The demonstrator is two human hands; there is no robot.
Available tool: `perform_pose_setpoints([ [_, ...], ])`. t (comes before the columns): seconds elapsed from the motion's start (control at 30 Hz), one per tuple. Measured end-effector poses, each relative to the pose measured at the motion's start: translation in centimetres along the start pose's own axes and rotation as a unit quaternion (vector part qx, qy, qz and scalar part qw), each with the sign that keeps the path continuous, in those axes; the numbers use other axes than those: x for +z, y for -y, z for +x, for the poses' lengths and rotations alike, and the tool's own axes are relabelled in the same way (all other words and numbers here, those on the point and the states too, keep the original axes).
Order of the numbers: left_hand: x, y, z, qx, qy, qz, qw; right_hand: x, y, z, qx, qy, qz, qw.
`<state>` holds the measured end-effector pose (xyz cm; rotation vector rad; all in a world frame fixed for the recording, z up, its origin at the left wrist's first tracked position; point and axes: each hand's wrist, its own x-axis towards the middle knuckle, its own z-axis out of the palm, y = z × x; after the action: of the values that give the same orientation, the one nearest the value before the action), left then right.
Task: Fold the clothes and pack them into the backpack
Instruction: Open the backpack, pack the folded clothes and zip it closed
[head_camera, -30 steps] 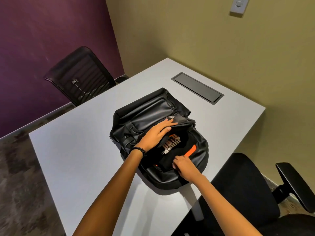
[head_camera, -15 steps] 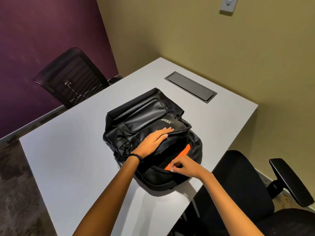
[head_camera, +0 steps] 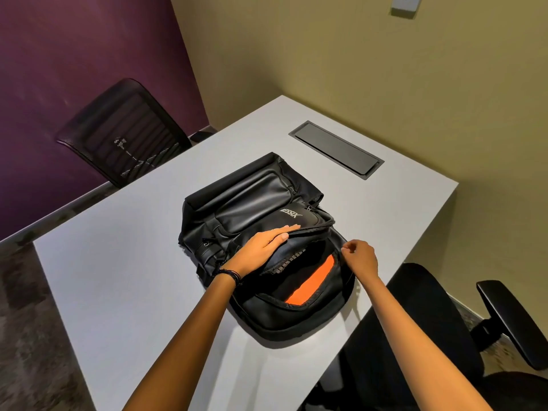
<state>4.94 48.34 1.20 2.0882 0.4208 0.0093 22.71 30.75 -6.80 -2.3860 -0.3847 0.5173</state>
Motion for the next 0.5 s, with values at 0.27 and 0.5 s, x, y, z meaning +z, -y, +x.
perform_pose_setpoints([
  [0.27,0.1,0.8,0.4,0.001,0.009,0.015,1.000,1.8,1.7,1.5,-0.006,0.064,-0.233,0.970],
  [0.5,0.1,1.2,0.4,-0.001,0.028,0.018,0.999,2.1,1.2,2.1,0.013,0.074,-0.190,0.979],
])
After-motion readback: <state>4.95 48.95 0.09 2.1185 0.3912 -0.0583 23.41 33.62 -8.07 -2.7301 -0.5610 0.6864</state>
